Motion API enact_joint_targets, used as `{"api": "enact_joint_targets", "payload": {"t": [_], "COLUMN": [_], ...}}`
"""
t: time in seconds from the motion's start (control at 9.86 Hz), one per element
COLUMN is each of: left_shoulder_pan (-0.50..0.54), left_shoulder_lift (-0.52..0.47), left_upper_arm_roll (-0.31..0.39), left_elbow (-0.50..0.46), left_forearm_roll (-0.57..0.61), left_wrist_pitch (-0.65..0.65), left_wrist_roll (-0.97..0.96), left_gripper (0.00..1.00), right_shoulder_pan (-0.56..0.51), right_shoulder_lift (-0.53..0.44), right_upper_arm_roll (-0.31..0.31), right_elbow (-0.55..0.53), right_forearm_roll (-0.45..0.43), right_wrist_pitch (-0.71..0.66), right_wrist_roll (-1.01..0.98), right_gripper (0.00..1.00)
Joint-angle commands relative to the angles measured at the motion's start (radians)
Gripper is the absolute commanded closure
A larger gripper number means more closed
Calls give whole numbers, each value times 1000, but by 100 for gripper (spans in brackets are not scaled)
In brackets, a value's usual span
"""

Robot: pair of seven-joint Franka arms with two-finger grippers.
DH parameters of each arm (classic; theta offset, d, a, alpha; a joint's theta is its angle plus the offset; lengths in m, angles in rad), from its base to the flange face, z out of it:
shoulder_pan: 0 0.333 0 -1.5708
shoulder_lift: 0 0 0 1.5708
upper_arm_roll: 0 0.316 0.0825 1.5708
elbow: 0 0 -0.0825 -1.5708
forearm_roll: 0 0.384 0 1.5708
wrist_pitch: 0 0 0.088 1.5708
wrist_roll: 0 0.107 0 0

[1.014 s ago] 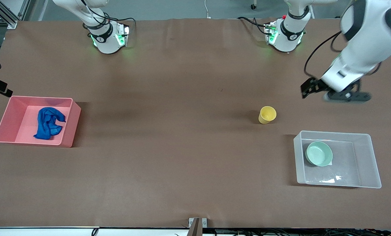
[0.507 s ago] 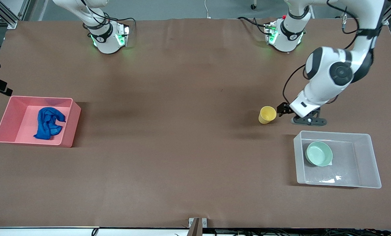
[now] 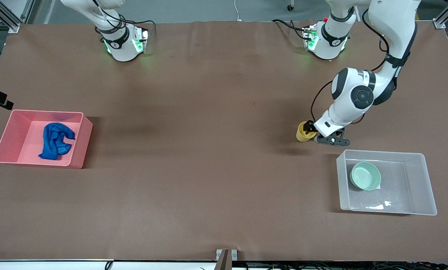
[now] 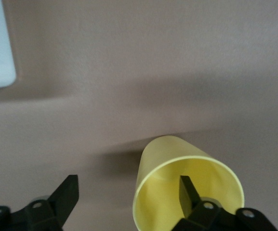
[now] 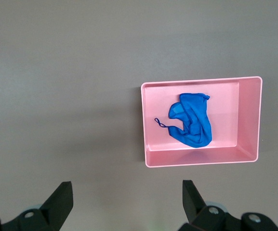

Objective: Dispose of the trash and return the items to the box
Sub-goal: 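Lower the left gripper onto the yellow cup and grasp its rim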

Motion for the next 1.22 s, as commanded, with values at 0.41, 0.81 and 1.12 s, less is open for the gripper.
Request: {"api": "enact_joint_targets", "payload": {"t": [0.41, 0.81, 1.12], "left_shoulder_pan": [-8, 2, 1], "left_shoulder_lift": [-28, -138, -100], "left_upper_arm_roll": [-11, 35, 177], "left_elbow": [-38, 39, 262], "left_forearm_roll": [-1, -1, 1], "left_wrist_pitch": [14, -99, -227], "left_wrist_roll": [-106, -68, -10], "left_gripper": [99, 99, 99], "right_shoulder_pan": [-17, -18, -22], "right_shoulder_lift": [-11, -11, -11], "right_upper_arm_roll": [7, 7, 7], "right_elbow": [-10, -10, -10], "right_forearm_roll": [-5, -5, -5], "right_wrist_pitch": [-10, -15, -16], "right_wrist_roll": [-12, -12, -12], "right_gripper": [0, 0, 0]}}
